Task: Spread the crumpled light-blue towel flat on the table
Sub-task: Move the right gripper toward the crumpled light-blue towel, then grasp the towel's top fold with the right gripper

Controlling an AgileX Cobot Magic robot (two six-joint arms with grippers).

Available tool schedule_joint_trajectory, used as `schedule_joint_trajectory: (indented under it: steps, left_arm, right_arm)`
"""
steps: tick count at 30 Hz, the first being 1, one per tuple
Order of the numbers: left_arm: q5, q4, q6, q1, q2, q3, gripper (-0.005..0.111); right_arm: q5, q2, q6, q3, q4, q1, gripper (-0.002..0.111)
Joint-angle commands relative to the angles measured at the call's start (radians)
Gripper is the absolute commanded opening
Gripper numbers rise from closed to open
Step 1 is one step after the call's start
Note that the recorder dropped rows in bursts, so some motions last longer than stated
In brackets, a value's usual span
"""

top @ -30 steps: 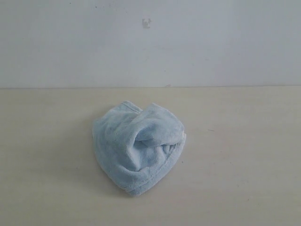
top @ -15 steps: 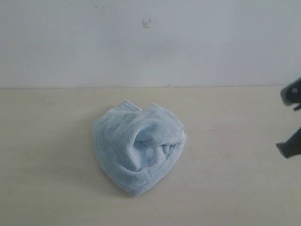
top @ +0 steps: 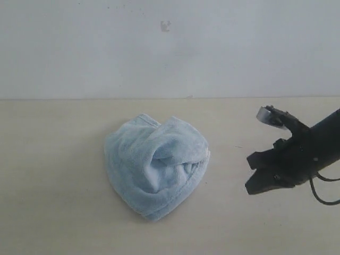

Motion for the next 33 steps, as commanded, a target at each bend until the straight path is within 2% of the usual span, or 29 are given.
schedule_joint_trajectory:
  steps: [1, 6, 10, 12, 15, 17, 24, 28, 31, 33]
  left_arm:
    - [-0.005, 0.001, 0.001, 0.003, -0.003, 0.0, 0.004]
    - [-0.005, 0.001, 0.001, 0.003, -0.003, 0.0, 0.004]
    - [-0.005, 0.001, 0.001, 0.003, -0.003, 0.0, 0.004]
    - [-0.005, 0.001, 0.001, 0.003, -0.003, 0.0, 0.004]
    - [-0.004, 0.001, 0.001, 0.003, -0.003, 0.0, 0.004]
    - [-0.004, 0.001, 0.001, 0.003, -0.003, 0.0, 0.004]
    - [-0.004, 0.001, 0.001, 0.003, -0.003, 0.0, 0.004]
    - [-0.004, 0.001, 0.001, 0.003, -0.003, 0.0, 0.004]
    - [-0.004, 0.001, 0.001, 0.003, -0.003, 0.0, 0.004]
    - [-0.004, 0.001, 0.001, 0.003, -0.003, 0.0, 0.004]
  right_arm:
    - [-0.107, -0.001, -0.085, -0.018, 0.147, -0.009, 0.0]
    - [-0.115, -0.001, -0.315, -0.063, 0.488, -0.009, 0.0]
    - [-0.113, -0.001, -0.549, -0.084, 0.579, 0.01, 0.005]
    - [-0.111, 0.002, -0.583, -0.1, 0.579, 0.037, 0.019]
    - [-0.134, 0.016, -0.621, -0.139, 0.581, 0.09, 0.061]
    - [-0.197, 0.026, -0.638, -0.159, 0.583, 0.123, 0.075]
    - [-0.332, 0.094, -0.646, -0.163, 0.583, 0.171, 0.061]
    - [-0.402, 0.163, -0.64, -0.163, 0.584, 0.169, 0.061]
    - [-0.355, 0.213, -0.644, -0.179, 0.586, 0.169, 0.061]
    - [-0.247, 0.248, -0.644, -0.206, 0.586, 0.169, 0.061]
